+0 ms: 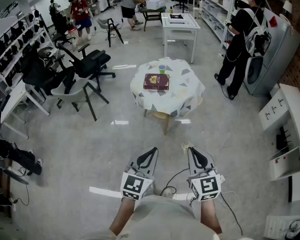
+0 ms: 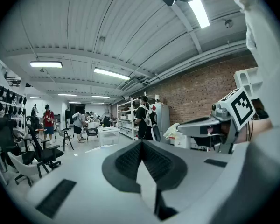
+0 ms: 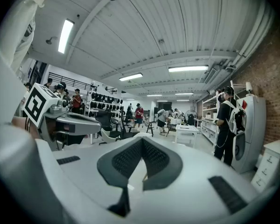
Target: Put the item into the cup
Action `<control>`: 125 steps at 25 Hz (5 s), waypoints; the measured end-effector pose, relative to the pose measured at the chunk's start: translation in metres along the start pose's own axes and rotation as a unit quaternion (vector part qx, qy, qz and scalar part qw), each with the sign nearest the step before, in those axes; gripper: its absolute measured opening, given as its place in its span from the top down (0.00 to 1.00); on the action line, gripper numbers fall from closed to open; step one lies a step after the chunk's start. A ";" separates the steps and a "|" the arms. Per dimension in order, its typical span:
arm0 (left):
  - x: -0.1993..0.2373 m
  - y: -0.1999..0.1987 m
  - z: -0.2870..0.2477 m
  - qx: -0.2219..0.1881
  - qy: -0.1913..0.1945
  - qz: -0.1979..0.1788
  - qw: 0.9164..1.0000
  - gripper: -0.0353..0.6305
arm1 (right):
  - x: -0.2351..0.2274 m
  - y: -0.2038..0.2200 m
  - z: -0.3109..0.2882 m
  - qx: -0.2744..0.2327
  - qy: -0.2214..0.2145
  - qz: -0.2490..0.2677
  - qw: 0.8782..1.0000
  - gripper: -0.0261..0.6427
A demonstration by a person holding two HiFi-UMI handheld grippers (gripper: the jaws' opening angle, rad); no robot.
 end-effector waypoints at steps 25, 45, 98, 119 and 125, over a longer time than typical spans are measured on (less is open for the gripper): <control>0.089 0.011 -0.110 -0.008 0.028 0.007 1.000 0.93 | -0.048 0.015 -0.121 0.009 0.023 0.009 1.000 0.95; 0.204 0.030 -0.190 -0.009 0.055 0.022 0.998 0.93 | -0.056 0.029 -0.244 0.045 0.044 0.014 0.998 0.95; 0.259 0.037 -0.432 0.028 -0.068 0.002 0.997 0.93 | -0.281 0.066 -0.448 0.018 -0.069 -0.032 0.997 0.95; 0.375 0.059 -0.505 0.030 -0.025 0.028 0.999 0.93 | -0.286 0.081 -0.563 0.055 -0.029 -0.022 0.998 0.95; 0.412 0.070 -0.523 0.037 -0.005 0.043 0.998 0.93 | -0.283 0.084 -0.595 0.073 -0.009 -0.017 0.997 0.95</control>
Point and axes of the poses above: the fingertips, and each gripper's own axes: z backward along the fingers, x to its left, y out of its underside, the point moved 8 cm from there along z, backward along the fingers, and after that the axes turned 8 degrees about -x, right-handed, at the moved point
